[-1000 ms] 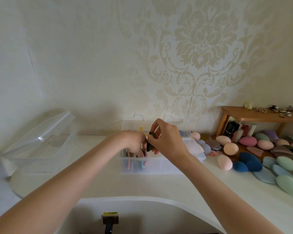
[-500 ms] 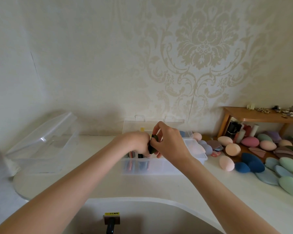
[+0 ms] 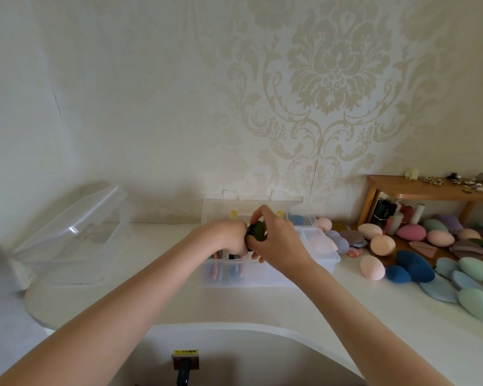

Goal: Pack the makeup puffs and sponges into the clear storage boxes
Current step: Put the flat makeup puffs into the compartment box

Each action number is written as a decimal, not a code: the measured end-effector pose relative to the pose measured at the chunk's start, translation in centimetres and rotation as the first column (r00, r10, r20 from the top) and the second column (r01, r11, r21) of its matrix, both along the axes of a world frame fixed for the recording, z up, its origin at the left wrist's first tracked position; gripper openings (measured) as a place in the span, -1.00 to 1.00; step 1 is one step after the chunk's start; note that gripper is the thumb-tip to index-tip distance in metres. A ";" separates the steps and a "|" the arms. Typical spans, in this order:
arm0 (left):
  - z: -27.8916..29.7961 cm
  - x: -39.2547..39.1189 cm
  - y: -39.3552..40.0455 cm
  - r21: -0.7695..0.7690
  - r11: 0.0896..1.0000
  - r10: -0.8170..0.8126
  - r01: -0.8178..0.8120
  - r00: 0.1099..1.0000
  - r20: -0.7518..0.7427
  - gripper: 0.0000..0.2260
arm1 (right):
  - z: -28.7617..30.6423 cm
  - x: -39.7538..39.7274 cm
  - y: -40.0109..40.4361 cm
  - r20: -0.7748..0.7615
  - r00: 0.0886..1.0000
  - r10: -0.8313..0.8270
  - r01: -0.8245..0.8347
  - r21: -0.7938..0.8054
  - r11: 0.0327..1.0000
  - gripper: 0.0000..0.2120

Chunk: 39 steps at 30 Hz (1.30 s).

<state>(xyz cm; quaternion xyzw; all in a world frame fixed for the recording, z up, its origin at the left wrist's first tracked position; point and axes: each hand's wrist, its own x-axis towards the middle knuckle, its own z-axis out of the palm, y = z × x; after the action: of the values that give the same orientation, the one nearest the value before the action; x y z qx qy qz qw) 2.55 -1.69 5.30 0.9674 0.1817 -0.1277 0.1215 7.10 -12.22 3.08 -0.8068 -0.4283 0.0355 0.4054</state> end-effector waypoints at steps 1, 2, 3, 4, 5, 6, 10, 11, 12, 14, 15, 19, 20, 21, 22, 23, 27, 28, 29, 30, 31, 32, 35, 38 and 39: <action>0.0 -0.1 0.0 -0.011 1.000 0.018 -0.018 1.000 0.017 -0.83 | -0.2 0.0 -0.1 -0.010 1.000 -0.017 0.017 0.019 1.000 -0.83; 0.1 -0.3 0.1 -0.013 0.999 0.038 -0.038 0.999 0.029 -0.80 | -0.3 0.1 -0.1 -0.003 0.999 -0.048 0.048 0.040 0.998 -0.84; 0.2 -0.5 0.2 -0.009 0.999 0.052 -0.052 0.998 0.035 -0.79 | -0.3 0.2 -0.2 0.028 0.995 -0.098 0.097 0.053 0.994 -0.86; 0.2 -0.6 0.4 -0.003 0.998 0.057 -0.057 0.998 0.040 -0.80 | -0.3 0.4 -0.4 0.080 0.985 -0.154 0.151 0.042 0.988 -0.87; 0.4 -0.7 0.7 0.002 0.998 0.057 -0.057 0.997 0.053 -0.84 | -0.1 0.7 -0.6 0.144 0.971 -0.192 0.194 -0.001 0.981 -0.86; 0.6 -0.8 0.9 0.005 0.998 0.060 -0.060 0.995 0.078 -0.90 | 0.0 0.8 -0.7 0.201 0.960 -0.197 0.214 -0.067 0.974 -0.85; 1.8 -0.9 1.1 -0.064 0.998 0.030 -0.015 0.971 0.237 -0.82 | -0.2 0.7 -0.2 0.266 0.964 -0.007 0.077 -0.257 0.963 -0.74; 1.9 -0.9 0.9 -0.071 0.997 0.006 0.012 0.968 0.251 -0.80 | -0.2 0.4 0.0 0.268 0.963 0.032 0.052 -0.302 0.952 -0.74; 1.8 -1.0 0.7 -0.070 0.997 -0.015 0.034 0.969 0.245 -0.78 | -0.2 0.2 0.2 0.264 0.963 0.059 0.036 -0.338 0.940 -0.74; 1.4 -0.9 0.6 -0.063 0.996 -0.045 0.060 0.974 0.223 -0.75 | -0.3 0.1 0.4 0.255 0.964 0.074 0.019 -0.346 0.938 -0.72; 1.1 -0.8 0.6 -0.073 0.995 -0.048 0.065 0.974 0.221 -0.75 | -0.4 0.1 0.5 0.231 0.971 0.062 0.016 -0.320 0.947 -0.71; 0.8 -0.4 0.9 -0.086 0.994 -0.051 0.072 0.972 0.230 -0.76 | 0.0 1.1 0.0 0.179 0.984 -0.011 0.049 -0.208 0.977 -0.70; 0.9 -0.2 0.9 -0.081 0.994 -0.058 0.078 0.972 0.227 -0.77 | 0.6 1.8 -0.4 0.190 0.981 -0.044 0.079 -0.180 0.981 -0.70; 1.0 0.1 0.8 -0.072 0.994 -0.067 0.085 0.972 0.227 -0.78 | 1.3 2.5 -1.0 0.206 0.975 -0.088 0.119 -0.144 0.982 -0.71; 1.1 0.4 0.8 -0.059 0.994 -0.080 0.095 0.972 0.222 -0.79 | 1.9 3.6 -1.6 0.213 0.968 -0.132 0.159 -0.115 0.980 -0.71; 1.2 0.7 0.7 -0.042 0.993 -0.099 0.110 0.974 0.206 -0.81 | 2.4 4.7 -2.4 0.210 0.962 -0.174 0.196 -0.090 0.976 -0.72; 1.1 1.5 0.3 0.018 0.985 -0.172 0.171 0.983 0.063 -0.79 | 2.1 10.8 -5.7 0.274 0.884 -0.378 0.435 -0.189 0.880 -0.72; 0.9 1.6 0.1 0.025 0.984 -0.177 0.176 0.983 0.052 -0.79 | 1.5 12.0 -6.4 0.310 0.860 -0.405 0.488 -0.273 0.829 -0.72; 0.8 1.7 0.0 0.030 0.984 -0.177 0.175 0.983 0.052 -0.78 | 0.6 13.3 -7.1 0.353 0.833 -0.426 0.538 -0.339 0.772 -0.71; 0.6 1.8 -0.1 0.035 0.985 -0.171 0.169 0.984 0.055 -0.79 | -0.1 14.2 -7.7 0.360 0.820 -0.445 0.565 -0.392 0.726 -0.71; 0.4 1.8 -0.1 0.037 0.986 -0.166 0.164 0.984 0.058 -0.79 | -0.8 14.9 -8.3 0.346 0.823 -0.450 0.566 -0.438 0.698 -0.71; 0.3 1.8 -0.1 0.037 0.986 -0.163 0.161 0.985 0.057 -0.80 | -1.3 15.3 -8.7 0.330 0.828 -0.452 0.560 -0.471 0.682 -0.71; 0.3 1.7 0.1 0.044 0.985 -0.169 0.166 0.984 0.055 -0.83 | -2.0 15.4 -8.9 0.291 0.848 -0.443 0.528 -0.537 0.658 -0.76; 0.4 1.9 0.1 0.058 0.983 -0.174 0.172 0.984 0.036 -0.83 | -2.3 14.9 -8.7 0.313 0.829 -0.463 0.558 -0.497 0.665 -0.79; 0.4 1.9 0.1 0.061 0.983 -0.175 0.173 0.984 0.029 -0.83 | -2.3 14.9 -8.7 0.318 0.820 -0.476 0.572 -0.458 0.681 -0.82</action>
<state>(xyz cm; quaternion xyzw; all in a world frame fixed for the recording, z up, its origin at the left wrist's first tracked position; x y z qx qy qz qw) 4.48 -1.55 5.66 0.9847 0.0981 -0.1159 0.0850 22.00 -20.92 0.78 -0.9750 -0.1845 -0.0347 0.1188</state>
